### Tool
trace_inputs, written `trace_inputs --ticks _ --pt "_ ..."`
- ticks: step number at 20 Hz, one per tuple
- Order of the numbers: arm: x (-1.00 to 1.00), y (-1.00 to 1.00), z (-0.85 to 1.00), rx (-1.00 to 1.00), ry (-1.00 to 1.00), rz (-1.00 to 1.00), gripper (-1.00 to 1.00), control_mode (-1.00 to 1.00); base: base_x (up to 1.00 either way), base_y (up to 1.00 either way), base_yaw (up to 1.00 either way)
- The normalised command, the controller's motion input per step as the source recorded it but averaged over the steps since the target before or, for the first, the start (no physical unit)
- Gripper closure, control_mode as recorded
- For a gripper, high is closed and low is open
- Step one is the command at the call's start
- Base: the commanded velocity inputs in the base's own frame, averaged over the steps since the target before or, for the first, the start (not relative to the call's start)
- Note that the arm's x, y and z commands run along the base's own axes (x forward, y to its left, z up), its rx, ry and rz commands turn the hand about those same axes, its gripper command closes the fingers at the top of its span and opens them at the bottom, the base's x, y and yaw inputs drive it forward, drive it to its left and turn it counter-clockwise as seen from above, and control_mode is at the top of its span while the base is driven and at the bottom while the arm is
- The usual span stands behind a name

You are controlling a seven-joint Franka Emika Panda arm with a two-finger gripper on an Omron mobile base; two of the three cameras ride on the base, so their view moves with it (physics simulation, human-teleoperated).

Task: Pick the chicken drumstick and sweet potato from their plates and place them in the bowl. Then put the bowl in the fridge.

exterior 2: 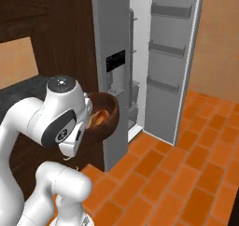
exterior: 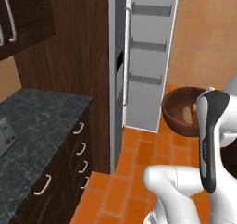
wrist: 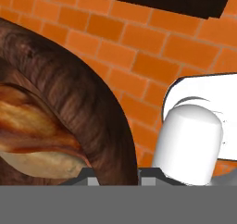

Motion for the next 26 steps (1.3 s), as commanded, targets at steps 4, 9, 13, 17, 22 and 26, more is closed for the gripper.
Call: trace_inputs --ticks 4,9,13,17,22,26 --pt "0.0 0.0 0.0 0.0 0.0 0.0 1.0 1.0 1.0 -0.46 0.0" --pt "0.0 0.0 0.0 0.0 0.0 0.0 1.0 1.0 1.0 -0.94 0.27" --pt "0.0 0.0 0.0 0.0 0.0 0.0 1.0 1.0 1.0 -0.93 0.43" --pt "0.0 0.0 0.0 0.0 0.0 0.0 1.0 1.0 1.0 -0.77 0.51" --pt "0.0 0.0 0.0 0.0 0.0 0.0 1.0 1.0 1.0 -0.86 0.45" --pt "0.0 0.0 0.0 0.0 0.0 0.0 1.0 1.0 0.98 -0.61 0.42"
